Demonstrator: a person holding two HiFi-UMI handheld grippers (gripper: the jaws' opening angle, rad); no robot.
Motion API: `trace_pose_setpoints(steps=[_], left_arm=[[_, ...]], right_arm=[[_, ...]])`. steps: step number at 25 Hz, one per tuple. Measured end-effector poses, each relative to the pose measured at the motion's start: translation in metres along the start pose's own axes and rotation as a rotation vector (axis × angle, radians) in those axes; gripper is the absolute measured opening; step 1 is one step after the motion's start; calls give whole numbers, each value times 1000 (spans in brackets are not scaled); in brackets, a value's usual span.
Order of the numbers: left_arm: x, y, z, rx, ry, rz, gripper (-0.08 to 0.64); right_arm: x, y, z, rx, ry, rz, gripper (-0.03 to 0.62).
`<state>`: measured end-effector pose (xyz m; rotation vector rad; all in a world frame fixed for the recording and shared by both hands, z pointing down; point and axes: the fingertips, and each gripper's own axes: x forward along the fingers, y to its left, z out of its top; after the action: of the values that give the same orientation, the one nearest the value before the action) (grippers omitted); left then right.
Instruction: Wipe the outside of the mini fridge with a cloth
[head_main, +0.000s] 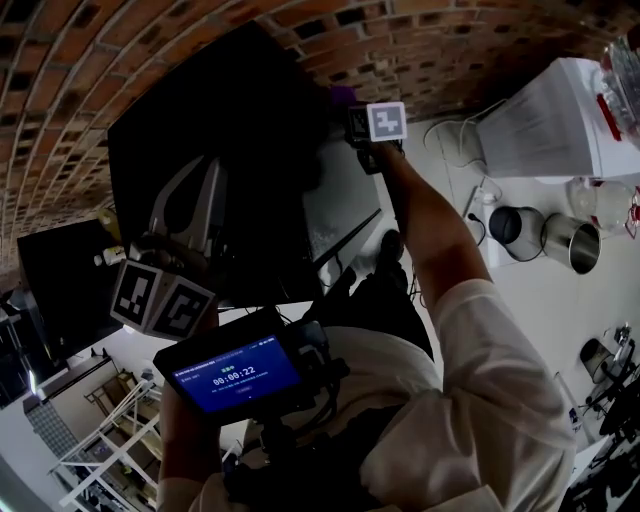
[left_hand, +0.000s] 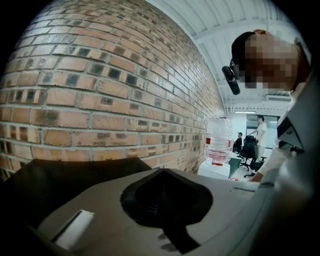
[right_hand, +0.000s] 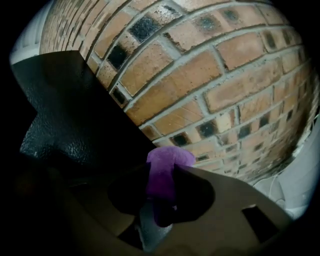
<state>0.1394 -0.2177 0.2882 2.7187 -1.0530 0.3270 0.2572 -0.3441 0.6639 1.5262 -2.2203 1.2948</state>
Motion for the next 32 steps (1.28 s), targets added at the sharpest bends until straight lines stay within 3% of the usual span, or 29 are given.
trace_pose_setpoints(steps=[4,6,10,19,25,32], left_arm=[[-1,1,-1,0,3,-1,4],[-1,1,-1,-1,3,-1,4],[0,2,-1,1,5,-2,4],[1,1,-1,0,5,-3,4],[0,1,0,-1,2,-4,3],[0,0,1,3,-8,-5,3]], right_arm=[[-25,-12,12,30,-54,-27,104],[-43,-11,24,60,-106,-2,104],[-91,25,64,86,-240,117,104],[-231,174,129,-24,-517,444,106],[-272,236,121,-70,-559,558,106],[-273,239,98,-26,-550,542,106]])
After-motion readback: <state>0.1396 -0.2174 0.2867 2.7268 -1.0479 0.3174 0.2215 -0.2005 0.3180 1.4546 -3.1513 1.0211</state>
